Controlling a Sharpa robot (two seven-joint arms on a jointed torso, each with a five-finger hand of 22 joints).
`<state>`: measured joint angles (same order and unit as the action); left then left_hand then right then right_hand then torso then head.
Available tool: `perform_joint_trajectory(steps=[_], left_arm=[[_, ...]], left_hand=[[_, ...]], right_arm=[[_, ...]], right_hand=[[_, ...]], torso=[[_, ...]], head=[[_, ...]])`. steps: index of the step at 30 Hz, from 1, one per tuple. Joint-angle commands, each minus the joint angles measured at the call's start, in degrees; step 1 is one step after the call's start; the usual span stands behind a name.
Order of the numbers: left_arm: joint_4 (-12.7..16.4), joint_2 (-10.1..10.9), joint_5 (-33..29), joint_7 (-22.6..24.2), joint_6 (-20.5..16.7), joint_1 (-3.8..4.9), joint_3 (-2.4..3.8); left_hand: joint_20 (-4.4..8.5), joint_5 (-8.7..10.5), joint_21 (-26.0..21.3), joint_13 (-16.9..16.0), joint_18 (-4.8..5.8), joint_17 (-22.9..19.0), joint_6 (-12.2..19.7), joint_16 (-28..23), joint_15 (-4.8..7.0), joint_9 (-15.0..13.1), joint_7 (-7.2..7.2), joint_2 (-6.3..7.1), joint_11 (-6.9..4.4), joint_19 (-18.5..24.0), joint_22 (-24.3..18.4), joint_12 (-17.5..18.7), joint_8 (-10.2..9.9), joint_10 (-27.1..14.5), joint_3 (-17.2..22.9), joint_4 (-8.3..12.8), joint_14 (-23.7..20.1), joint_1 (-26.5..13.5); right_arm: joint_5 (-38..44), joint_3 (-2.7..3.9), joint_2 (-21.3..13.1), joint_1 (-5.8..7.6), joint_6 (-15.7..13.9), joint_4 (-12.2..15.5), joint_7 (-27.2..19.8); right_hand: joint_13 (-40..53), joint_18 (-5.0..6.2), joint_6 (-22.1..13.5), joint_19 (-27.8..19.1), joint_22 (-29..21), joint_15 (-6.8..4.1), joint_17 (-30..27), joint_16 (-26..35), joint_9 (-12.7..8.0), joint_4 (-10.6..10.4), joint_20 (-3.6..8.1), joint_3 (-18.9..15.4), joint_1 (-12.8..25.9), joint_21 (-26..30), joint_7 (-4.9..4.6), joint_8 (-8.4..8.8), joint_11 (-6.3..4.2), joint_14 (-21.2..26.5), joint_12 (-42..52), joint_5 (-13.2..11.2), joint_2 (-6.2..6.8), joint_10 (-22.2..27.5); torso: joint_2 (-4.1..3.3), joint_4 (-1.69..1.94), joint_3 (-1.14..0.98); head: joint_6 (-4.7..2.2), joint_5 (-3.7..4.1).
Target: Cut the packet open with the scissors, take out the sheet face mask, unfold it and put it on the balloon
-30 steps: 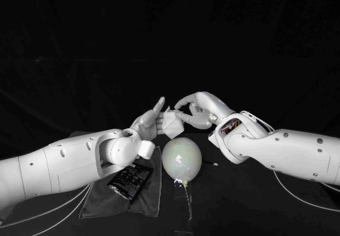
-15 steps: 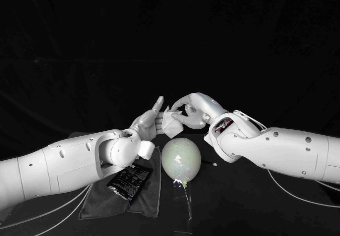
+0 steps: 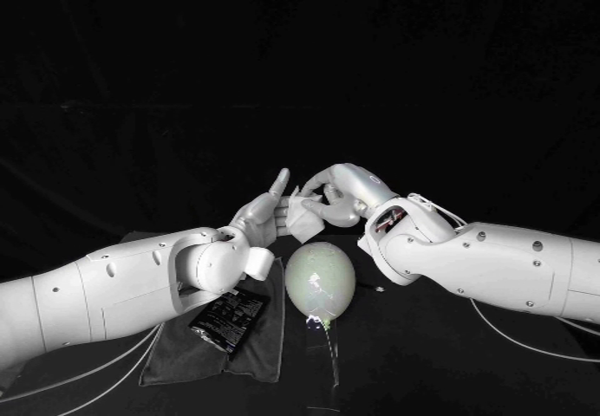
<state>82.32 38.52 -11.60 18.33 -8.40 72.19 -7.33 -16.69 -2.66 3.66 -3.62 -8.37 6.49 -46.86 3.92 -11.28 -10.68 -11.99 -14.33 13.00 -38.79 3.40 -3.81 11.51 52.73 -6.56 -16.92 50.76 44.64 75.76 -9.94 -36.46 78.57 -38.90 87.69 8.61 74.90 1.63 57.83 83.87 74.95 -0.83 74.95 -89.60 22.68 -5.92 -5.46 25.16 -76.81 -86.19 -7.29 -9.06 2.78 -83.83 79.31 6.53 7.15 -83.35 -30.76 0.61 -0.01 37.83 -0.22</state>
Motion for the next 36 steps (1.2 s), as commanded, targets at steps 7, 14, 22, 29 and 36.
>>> perform_joint_trajectory(steps=[7,14,22,29,36], left_arm=[[0.2,-0.2,-0.2,0.6,0.3,0.09,0.09],[0.3,-0.2,-0.2,0.4,0.4,0.09,0.09],[0.5,-0.2,-0.2,0.3,0.5,0.09,0.09],[0.6,-0.2,-0.2,0.2,0.7,0.11,0.1],[0.7,-0.1,-0.2,0.1,0.8,0.12,0.1]], left_hand=[[-0.04,-0.1,-0.2,0.0,0.46,-0.1,0.3,-0.2,0.11,0.1,-3.74,-0.73,-0.04,0.3,0.0,0.3,-0.4,-0.4,-0.3,0.0,-0.4,0.2],[-0.03,-0.1,-0.2,0.0,0.47,-0.1,0.3,-0.2,0.11,0.1,-3.76,-0.86,-0.03,0.3,0.0,0.3,-0.4,-0.5,-0.4,0.0,-0.4,0.3],[-0.03,-0.1,-0.2,0.0,0.48,-0.1,0.3,-0.2,0.1,0.1,-3.76,-0.94,-0.03,0.4,0.0,0.2,-0.4,-0.5,-0.5,0.0,-0.4,0.4],[-0.03,-0.1,-0.1,0.0,0.5,-0.1,0.2,-0.1,0.1,0.1,-3.77,-1.05,-0.03,0.4,0.0,0.2,-0.4,-0.4,-0.6,0.0,-0.4,0.6],[-0.02,-0.11,-0.1,0.0,0.52,-0.1,0.2,0.0,0.12,0.2,-3.75,-1.36,-0.04,0.4,0.0,0.2,-0.4,-0.4,-0.9,0.1,-0.4,1.2]], right_arm=[[1.9,0.05,0.8,0.01,1.2,-0.7,0.8],[2.3,0.05,1.4,0.01,1.6,-1.1,1.4],[3.1,0.05,1.8,0.01,2.3,-1.2,2.3],[3.8,0.05,2.0,0.01,2.7,-1.3,2.7],[4.9,0.05,2.0,0.0,2.6,-1.0,3.8]], right_hand=[[8.3,-0.88,1.2,4.6,14.1,-0.62,15.1,-0.4,0.0,0.6,0.61,1.4,-0.6,-0.7,0.27,-0.57,-0.5,-6.2,0.6,-0.5,-1.01,-1.9],[8.4,-0.92,1.8,4.6,14.1,-0.83,15.1,-0.4,0.2,1.9,0.84,2.9,-1.3,-0.9,0.5,-0.93,-0.71,-6.2,0.8,-2.2,-1.57,-2.0],[8.4,-0.93,2.0,4.7,14.1,-0.87,15.1,-0.4,0.3,2.2,0.89,3.1,-1.3,-1.0,0.57,-1.12,-0.77,-6.2,0.8,-2.7,-1.54,-2.1],[8.5,-0.95,2.4,4.7,14.2,-0.94,15.1,-0.4,0.4,2.6,0.94,3.4,-1.3,-1.0,0.72,-1.44,-0.87,-6.2,0.9,-2.8,-1.59,-2.1],[8.6,-0.99,3.8,4.8,14.2,-1.41,15.1,-0.4,1.2,3.8,1.28,4.3,-1.8,-1.2,1.42,-2.81,-1.46,-6.2,1.0,-3.8,-2.22,-2.2]], torso=[[-0.01,-0.03,0.01],[-0.01,-0.04,-0.02],[-0.01,-0.02,0.03],[-0.03,-0.02,0.04],[0.0,-0.03,0.0]], head=[[0.2,0.03],[0.32,0.07],[0.42,0.19],[0.5,0.26],[0.45,0.19]])
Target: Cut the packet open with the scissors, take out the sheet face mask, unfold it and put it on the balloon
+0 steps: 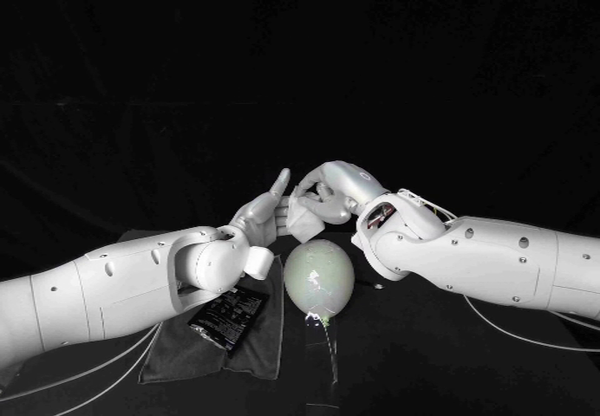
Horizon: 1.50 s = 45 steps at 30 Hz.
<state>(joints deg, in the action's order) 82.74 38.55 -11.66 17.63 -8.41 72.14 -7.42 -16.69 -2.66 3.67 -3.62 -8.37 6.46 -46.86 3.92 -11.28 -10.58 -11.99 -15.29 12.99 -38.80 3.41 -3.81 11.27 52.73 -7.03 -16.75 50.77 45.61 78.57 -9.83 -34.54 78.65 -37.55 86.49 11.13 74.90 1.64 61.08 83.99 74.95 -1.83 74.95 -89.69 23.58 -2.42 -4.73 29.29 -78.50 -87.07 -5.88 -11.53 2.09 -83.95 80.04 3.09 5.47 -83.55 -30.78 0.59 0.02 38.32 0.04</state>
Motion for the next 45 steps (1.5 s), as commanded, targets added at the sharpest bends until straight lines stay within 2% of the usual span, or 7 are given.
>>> perform_joint_trajectory(steps=[1,10,14,21,30,45], left_arm=[[0.3,-0.1,-0.2,0.7,0.9,0.18,0.19],[0.4,-0.1,-0.2,0.6,0.9,0.19,0.19],[0.4,-0.1,-0.2,0.6,0.9,0.19,0.19],[0.4,-0.1,-0.1,0.6,0.9,0.19,0.19],[0.3,0.0,-0.1,0.6,0.9,0.19,0.19],[0.1,0.1,-0.1,0.5,0.9,0.19,0.19]], left_hand=[[-0.02,-0.11,-0.1,0.0,0.52,-0.1,0.2,0.0,0.12,0.1,-3.75,-0.39,-0.04,0.4,0.0,0.2,-0.1,-0.4,-0.4,-0.1,-0.4,0.2],[-0.02,-0.12,0.0,0.0,0.53,-0.1,0.1,0.0,0.13,0.1,-3.75,-0.66,-0.04,0.4,0.0,0.2,-0.1,-0.4,-0.6,-0.1,-0.4,0.7],[-0.02,-0.12,0.0,0.0,0.53,-0.1,0.1,0.0,0.13,0.1,-3.75,-0.78,-0.04,0.4,0.0,0.2,-0.1,-0.3,-0.7,-0.1,-0.4,0.9],[-0.02,-0.12,0.0,0.0,0.54,-0.1,0.1,0.0,0.13,0.1,-3.74,-0.83,-0.05,0.4,0.0,0.2,-0.1,-0.3,-0.8,-0.1,-0.4,1.1],[-0.02,-0.12,0.1,0.0,0.54,-0.1,0.1,0.0,0.13,0.2,-3.74,-0.89,-0.04,0.5,0.0,0.2,-0.1,-0.3,-0.8,-0.1,-0.4,1.3],[-0.01,-0.12,0.1,0.0,0.53,-0.1,0.1,0.0,0.13,0.2,-3.74,-0.99,-0.05,0.4,0.0,0.2,-0.1,-0.3,-0.9,-0.1,-0.4,1.6]], right_arm=[[2.3,-0.06,0.1,-0.08,1.2,0.3,1.5],[3.1,-0.06,0.1,-0.08,0.8,0.5,2.3],[3.3,-0.06,0.1,-0.09,0.7,0.5,2.4],[3.8,-0.06,0.0,-0.11,0.1,0.6,2.7],[3.3,-0.06,-0.8,-0.19,-2.9,1.4,2.5],[1.7,-0.04,-2.3,-0.29,-6.1,2.8,1.5]], right_hand=[[8.6,-0.99,0.6,4.7,14.2,-0.46,15.0,-0.3,0.4,0.5,0.62,0.2,-0.1,-0.3,0.08,-0.53,-0.83,-6.1,0.4,-0.3,-0.59,-2.1],[8.8,-1.1,1.1,4.9,14.3,-0.89,15.0,-0.3,1.6,1.5,1.06,0.6,0.1,-0.7,0.58,-2.14,-1.29,-6.1,0.6,-0.3,-1.01,-2.3],[9.4,-1.2,1.3,5.1,14.5,-1.2,15.0,-0.3,2.6,1.9,1.34,0.8,0.7,-1.1,1.02,-3.46,-1.67,-6.1,1.5,-0.3,-1.0,-2.8],[9.8,-1.29,1.4,5.3,14.6,-1.51,15.0,-0.3,3.6,2.0,1.65,1.5,1.4,-1.5,1.4,-4.79,-2.01,-6.1,2.1,-0.3,-1.26,-3.2],[10.4,-1.48,1.5,5.7,14.9,-1.76,15.0,-0.3,4.4,2.2,1.89,2.4,1.9,-2.3,1.7,-5.9,-2.29,-6.1,3.0,-0.3,-1.49,-3.7],[10.6,-1.53,1.3,5.8,14.9,-1.89,15.0,-0.3,5.0,2.4,2.05,3.1,2.3,-2.5,1.81,-6.58,-2.41,-6.1,3.2,-0.3,-1.59,-3.8]], torso=[[0.03,-0.01,-0.03],[0.02,0.0,-0.02],[0.01,-0.01,-0.04],[0.04,0.0,-0.05],[0.01,0.03,-0.03],[0.01,0.02,-0.06]], head=[[-0.04,-0.09],[-0.06,-0.01],[-0.06,0.03],[0.04,0.11],[0.01,0.14],[0.05,0.12]])
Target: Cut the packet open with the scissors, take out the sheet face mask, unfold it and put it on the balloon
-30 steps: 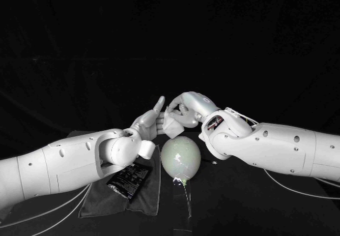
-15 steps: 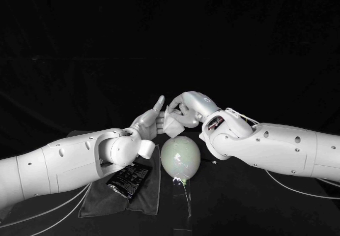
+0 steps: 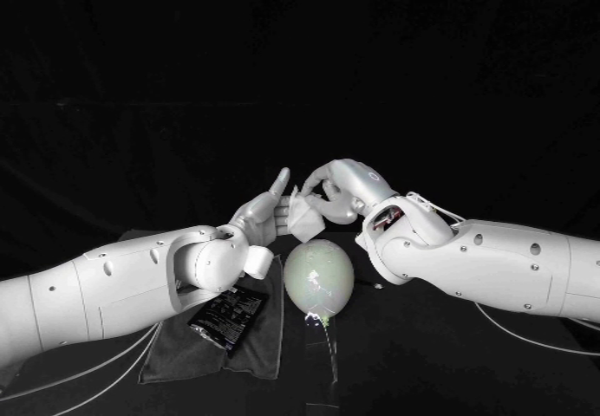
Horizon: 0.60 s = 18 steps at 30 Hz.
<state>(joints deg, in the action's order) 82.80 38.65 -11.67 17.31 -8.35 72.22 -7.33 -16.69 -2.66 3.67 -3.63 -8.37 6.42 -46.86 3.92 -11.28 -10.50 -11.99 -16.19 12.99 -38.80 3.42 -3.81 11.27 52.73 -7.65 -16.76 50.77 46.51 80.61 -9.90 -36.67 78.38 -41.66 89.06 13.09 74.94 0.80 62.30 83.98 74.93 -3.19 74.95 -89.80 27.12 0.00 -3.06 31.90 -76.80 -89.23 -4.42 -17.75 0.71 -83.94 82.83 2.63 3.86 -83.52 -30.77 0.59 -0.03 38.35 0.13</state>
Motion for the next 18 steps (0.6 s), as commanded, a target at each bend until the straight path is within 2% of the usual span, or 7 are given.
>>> perform_joint_trajectory(steps=[1,10,15,18], left_arm=[[0.1,0.0,-0.1,0.9,0.8,0.11,0.1],[0.0,0.2,-0.1,0.8,1.3,0.11,0.1],[-0.1,0.3,-0.1,0.9,2.0,0.11,0.1],[-0.1,0.4,-0.1,0.8,2.4,0.11,0.09]], left_hand=[[-0.01,-0.12,0.1,0.0,0.53,-0.1,0.1,0.0,0.12,0.1,-3.74,-0.09,-0.05,0.4,0.0,0.2,-0.1,-0.3,-0.3,-0.1,-0.4,0.7],[-0.02,-0.12,0.1,0.0,0.53,-0.1,0.0,0.0,0.14,0.1,-3.7,-0.15,-0.07,0.5,0.0,0.2,-0.1,-0.3,-0.5,-0.1,-0.4,1.4],[-0.02,-0.11,0.2,0.0,0.57,-0.2,-0.1,0.0,0.18,0.2,-3.58,0.57,-0.16,0.7,0.0,0.1,0.0,0.0,-1.3,0.0,-0.4,2.9],[-0.01,-0.11,0.6,0.0,0.39,-0.2,-0.2,0.1,0.25,0.3,-3.47,1.57,-0.3,-0.6,0.2,0.1,0.1,0.3,-1.7,0.8,-0.3,7.3]], right_arm=[[-0.4,0.04,-0.4,-0.03,-2.1,0.3,-0.5],[-3.1,0.13,-2.1,-0.03,-2.5,0.6,-2.1],[-9.8,0.24,-3.6,-0.03,-3.0,0.7,-6.3],[-14.6,0.32,-4.6,-0.02,-3.2,0.8,-8.8]], right_hand=[[10.6,-0.69,0.1,5.8,14.9,-0.54,15.0,-0.2,1.5,0.0,0.38,0.6,0.6,-0.3,0.36,-0.39,-1.03,-6.1,0.4,0.1,0.02,-3.8],[10.1,-0.54,-0.5,5.5,14.7,-0.55,15.0,-0.2,1.8,0.1,0.43,0.9,1.0,0.3,0.28,-0.57,-1.0,-6.1,-0.3,0.1,0.07,-3.6],[8.7,-0.08,-5.4,4.4,14.1,0.46,15.0,-0.2,1.7,-0.7,-0.14,0.6,3.0,2.2,-1.38,1.35,0.4,-6.1,-2.7,0.1,0.98,-2.4],[8.0,0.17,-6.7,3.8,13.7,1.05,15.0,-0.2,1.3,-1.7,-0.61,-0.2,4.4,3.3,-2.07,2.4,1.0,-6.1,-4.0,0.3,1.57,-1.7]], torso=[[0.0,0.02,-0.03],[0.04,-0.02,0.03],[0.02,0.0,0.01],[0.02,-0.02,0.01]], head=[[0.04,0.01],[0.01,-0.12],[-0.07,-0.1],[-0.12,-0.09]])
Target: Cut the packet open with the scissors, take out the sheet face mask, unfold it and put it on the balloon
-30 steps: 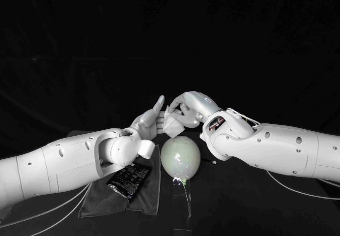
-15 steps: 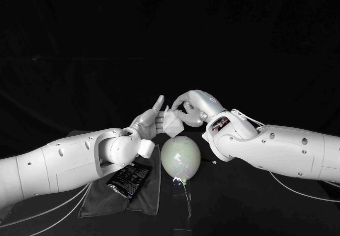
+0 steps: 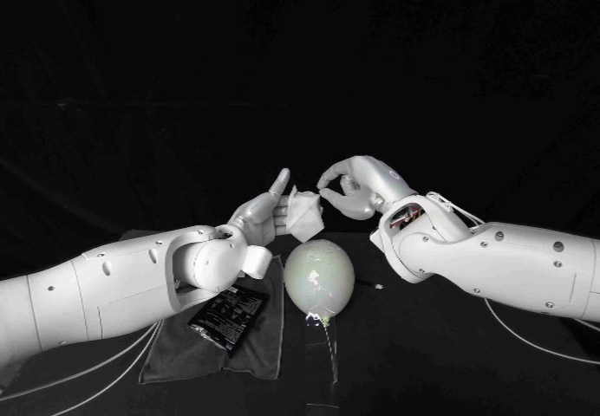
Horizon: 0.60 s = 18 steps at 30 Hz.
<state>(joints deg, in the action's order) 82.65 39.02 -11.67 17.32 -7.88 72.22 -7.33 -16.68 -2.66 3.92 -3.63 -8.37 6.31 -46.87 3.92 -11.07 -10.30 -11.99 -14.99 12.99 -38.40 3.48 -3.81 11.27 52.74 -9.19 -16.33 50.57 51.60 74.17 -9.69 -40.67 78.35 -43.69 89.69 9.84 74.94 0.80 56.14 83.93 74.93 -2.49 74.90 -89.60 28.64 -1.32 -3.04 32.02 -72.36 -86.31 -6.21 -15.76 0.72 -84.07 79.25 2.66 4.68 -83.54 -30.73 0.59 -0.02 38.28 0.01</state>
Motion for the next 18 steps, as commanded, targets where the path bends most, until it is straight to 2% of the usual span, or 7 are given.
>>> perform_joint_trajectory(steps=[1,2,5,6,7,13,18], left_arm=[[0.1,0.0,-0.1,0.8,2.0,0.1,0.09],[0.1,0.1,0.0,0.7,2.1,0.1,0.09],[0.0,0.1,0.0,0.6,2.2,0.1,0.09],[0.0,0.2,0.0,0.5,2.3,0.1,0.09],[0.0,0.2,0.0,0.5,2.3,0.1,0.09],[0.0,0.3,0.4,0.5,2.1,0.1,0.09],[-0.1,0.3,0.7,0.6,2.0,0.1,0.09]], left_hand=[[-0.01,-0.15,0.5,0.0,0.29,-0.1,-0.3,0.1,0.09,0.1,-3.41,0.79,-0.33,-1.6,0.2,0.1,0.1,0.4,0.1,1.5,0.0,4.4],[-0.01,-0.15,0.7,0.0,0.13,-0.1,-0.4,0.2,0.15,0.2,-3.34,0.97,-0.38,-2.4,0.3,0.1,0.2,0.6,0.4,2.6,0.1,7.7],[0.01,-0.19,1.2,0.0,-0.12,-0.1,-0.5,0.2,0.23,0.2,-3.24,1.52,-0.49,-4.0,0.4,0.1,0.3,0.9,0.5,3.6,0.4,10.7],[0.02,-0.14,1.8,-0.1,-0.5,0.0,-0.7,0.4,0.38,0.2,-3.05,1.85,-0.6,-6.7,0.7,0.1,0.4,1.2,1.0,5.3,0.8,14.0],[0.02,-0.14,1.9,0.0,-0.59,0.0,-0.8,0.4,0.42,0.3,-3.02,1.9,-0.65,-7.0,0.7,0.1,0.5,1.3,1.1,5.7,0.9,14.9],[0.05,-0.29,2.8,-0.1,-1.49,0.3,-0.9,0.9,1.2,0.4,-1.7,1.53,-1.74,-8.6,0.8,-0.1,0.6,2.5,6.8,14.6,2.2,28.5],[0.05,-0.2,2.9,0.0,-1.71,0.3,-1.4,0.9,1.37,0.7,-1.58,1.85,-1.83,-8.9,0.7,0.1,0.6,2.8,10.2,18.3,2.5,32.8]], right_arm=[[-9.3,0.12,-0.8,0.02,-1.2,0.1,-6.1],[-12.0,0.17,-1.4,0.03,-1.2,0.2,-7.5],[-16.6,0.24,-2.3,0.07,-1.0,0.2,-9.9],[-19.4,0.27,-2.9,0.1,-0.6,0.2,-11.3],[-20.8,0.28,-3.2,0.12,-0.3,0.2,-11.9],[-26.6,0.31,-5.0,0.19,1.6,0.1,-14.1],[-28.7,0.3,-6.0,0.22,3.3,0.0,-14.6]], right_hand=[[7.7,0.27,-0.7,3.7,13.6,0.46,15.0,-0.3,-0.3,-0.6,-0.72,-0.4,0.2,0.7,-0.39,0.58,1.09,-5.9,-0.9,0.2,0.82,-1.4],[7.4,0.36,-0.9,3.5,13.5,0.58,14.8,-0.2,-0.4,-0.8,-0.85,-0.6,0.5,1.1,-0.52,0.79,1.22,-5.8,-1.4,0.2,0.92,-1.1],[7.3,0.42,-1.0,3.3,13.4,0.66,14.7,-0.1,-0.5,-1.0,-0.96,-0.7,0.7,1.4,-0.59,0.95,1.3,-5.8,-1.6,0.2,0.96,-1.0],[5.8,0.97,-1.2,2.1,12.6,0.84,13.4,0.9,-0.6,-1.5,-1.2,-1.1,1.1,3.7,-0.78,1.32,1.47,-5.4,-4.1,0.4,1.25,0.2],[4.5,1.38,-1.4,1.1,12.1,0.95,12.4,1.8,-0.7,-1.7,-1.41,-1.4,1.1,5.4,-0.91,1.67,1.6,-5.1,-6.2,0.4,1.41,1.3],[1.9,1.5,-1.7,0.9,11.9,1.09,12.0,2.1,-1.0,-1.9,-1.65,-1.9,1.1,6.0,-1.15,2.32,1.77,-5.0,-10.2,0.5,1.82,3.2],[1.8,1.5,-1.9,0.9,11.9,1.13,12.0,2.2,-1.1,-1.9,-1.7,-2.0,1.0,6.0,-1.21,2.5,1.81,-5.0,-10.4,0.5,1.92,3.3]], torso=[[-0.02,-0.02,-0.02],[0.0,-0.04,-0.01],[-0.02,-0.05,-0.03],[0.0,-0.07,-0.03],[0.0,-0.07,-0.03],[0.02,-0.05,0.0],[0.02,-0.05,0.0]], head=[[-0.04,0.03],[-0.06,0.06],[-0.1,0.14],[-0.1,0.16],[-0.1,0.16],[-0.1,0.43],[-0.11,0.61]])
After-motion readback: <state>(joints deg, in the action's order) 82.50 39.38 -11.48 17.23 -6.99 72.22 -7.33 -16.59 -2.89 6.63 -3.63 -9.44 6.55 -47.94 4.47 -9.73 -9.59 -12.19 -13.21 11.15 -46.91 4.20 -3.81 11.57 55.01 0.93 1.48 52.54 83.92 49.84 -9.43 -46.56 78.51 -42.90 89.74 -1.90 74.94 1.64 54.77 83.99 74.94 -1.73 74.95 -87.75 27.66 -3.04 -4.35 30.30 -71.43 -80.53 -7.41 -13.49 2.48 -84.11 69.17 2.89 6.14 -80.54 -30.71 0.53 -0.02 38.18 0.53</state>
